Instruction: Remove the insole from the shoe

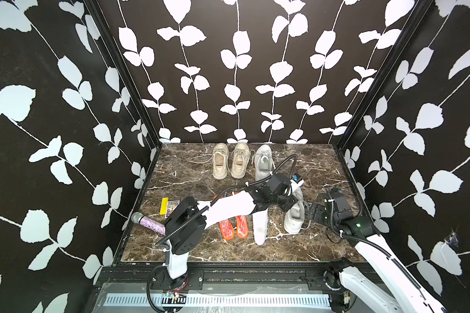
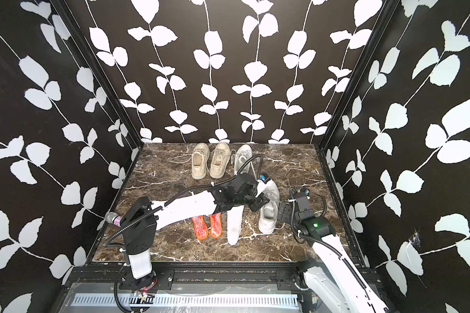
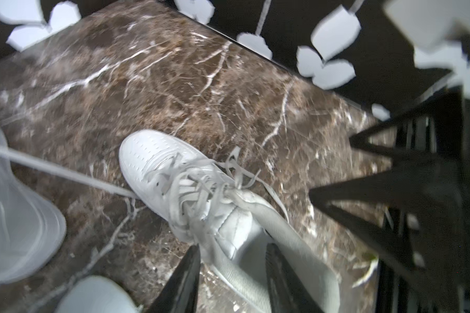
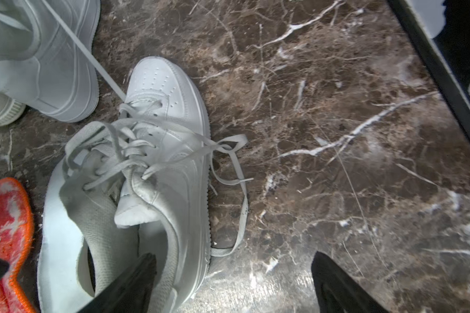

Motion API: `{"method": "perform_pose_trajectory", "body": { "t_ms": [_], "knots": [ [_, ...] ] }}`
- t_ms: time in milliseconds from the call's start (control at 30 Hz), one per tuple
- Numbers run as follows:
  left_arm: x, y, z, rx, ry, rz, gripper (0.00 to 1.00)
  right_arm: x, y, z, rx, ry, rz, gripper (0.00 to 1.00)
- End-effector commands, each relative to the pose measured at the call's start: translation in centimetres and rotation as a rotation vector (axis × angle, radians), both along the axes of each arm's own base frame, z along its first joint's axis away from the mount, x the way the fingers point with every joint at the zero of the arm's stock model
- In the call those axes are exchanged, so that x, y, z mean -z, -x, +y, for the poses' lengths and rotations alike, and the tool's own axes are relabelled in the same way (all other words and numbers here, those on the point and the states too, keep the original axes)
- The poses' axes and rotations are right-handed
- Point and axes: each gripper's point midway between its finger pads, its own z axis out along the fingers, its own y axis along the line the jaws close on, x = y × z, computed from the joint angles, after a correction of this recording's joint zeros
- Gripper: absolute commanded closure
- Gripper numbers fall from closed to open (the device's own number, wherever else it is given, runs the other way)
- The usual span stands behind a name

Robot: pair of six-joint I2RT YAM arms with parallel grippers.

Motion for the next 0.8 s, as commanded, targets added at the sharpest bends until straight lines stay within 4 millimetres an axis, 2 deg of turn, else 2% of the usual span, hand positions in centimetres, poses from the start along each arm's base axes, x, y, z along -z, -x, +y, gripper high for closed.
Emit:
{"method": "perform_pose_trajectory", "body": {
  "t_ms": [0,200,367,533,767],
  "knots": [
    [0.0,1.8,-0.1,0.217,-0.128,-0.111,0.59,-1.4,0.9,-1.1,0.069,-0.020,-0.056,0.11],
    [2.1,2.1,-0.9,0.312,-0.263,-0.144,0.59,-3.4,1.7,-1.9,0.096,-0.036,-0.148,0.11],
    [4.0,2.3,-1.6,0.353,-0.379,-0.212,0.55,-3.6,1.9,-2.3,0.102,-0.016,-0.151,0.10],
    [5.4,1.3,-1.8,0.333,-0.451,-0.273,0.48,-3.5,1.8,-2.1,0.098,-0.015,-0.142,0.10],
    [6.1,-0.3,-1.8,0.281,-0.517,-0.363,0.46,-3.7,1.9,-2.3,0.101,-0.010,-0.152,0.10]
  ]
}}
